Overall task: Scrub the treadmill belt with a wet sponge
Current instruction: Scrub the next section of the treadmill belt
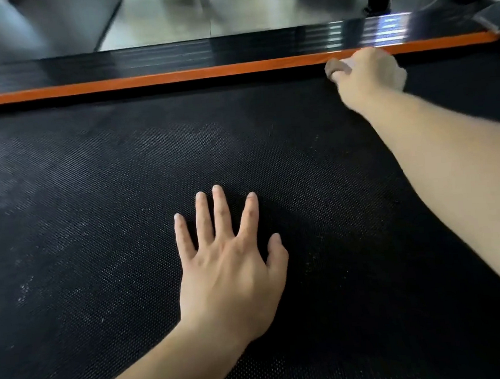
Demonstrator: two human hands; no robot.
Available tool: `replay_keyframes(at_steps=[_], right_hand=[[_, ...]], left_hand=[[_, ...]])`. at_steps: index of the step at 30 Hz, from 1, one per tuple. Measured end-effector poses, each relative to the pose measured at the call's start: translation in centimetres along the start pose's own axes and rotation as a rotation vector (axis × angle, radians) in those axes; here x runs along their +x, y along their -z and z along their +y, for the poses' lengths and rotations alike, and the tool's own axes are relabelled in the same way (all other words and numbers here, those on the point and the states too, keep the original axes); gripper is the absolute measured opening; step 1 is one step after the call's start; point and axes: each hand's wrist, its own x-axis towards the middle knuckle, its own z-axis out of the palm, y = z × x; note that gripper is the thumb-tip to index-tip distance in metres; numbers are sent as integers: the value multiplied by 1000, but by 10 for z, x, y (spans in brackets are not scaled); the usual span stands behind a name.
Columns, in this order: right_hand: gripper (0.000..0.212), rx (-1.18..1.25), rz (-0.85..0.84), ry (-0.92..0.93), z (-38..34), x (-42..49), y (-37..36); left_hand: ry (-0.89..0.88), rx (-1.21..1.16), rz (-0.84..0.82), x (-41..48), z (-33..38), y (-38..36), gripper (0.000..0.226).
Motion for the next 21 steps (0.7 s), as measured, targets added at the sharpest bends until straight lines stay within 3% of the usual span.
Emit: replay_keyframes(at_steps=[4, 9, 11, 15, 16, 19, 21], right_hand=[[37, 107, -156, 335, -10, -31, -6], [37, -70, -18, -39, 18, 12, 14], [36, -74, 5, 40, 18, -2, 10], [30, 68, -166, 316, 27, -40, 16], [28, 24, -157, 309, 32, -36, 21], [28, -25, -19, 55, 41, -16, 29], [32, -45, 15, 98, 33, -27, 22]], left_hand=[[4, -5, 3, 1, 1, 1, 76], [-8, 0, 10, 1, 0, 0, 74], [-4, -7, 0, 1, 0, 0, 74], [5, -1, -2, 2, 0, 1, 75], [5, 5, -2, 2, 0, 1, 75], [-1, 8, -3, 2, 1, 0, 75], [8, 0, 1, 1, 1, 1, 75]])
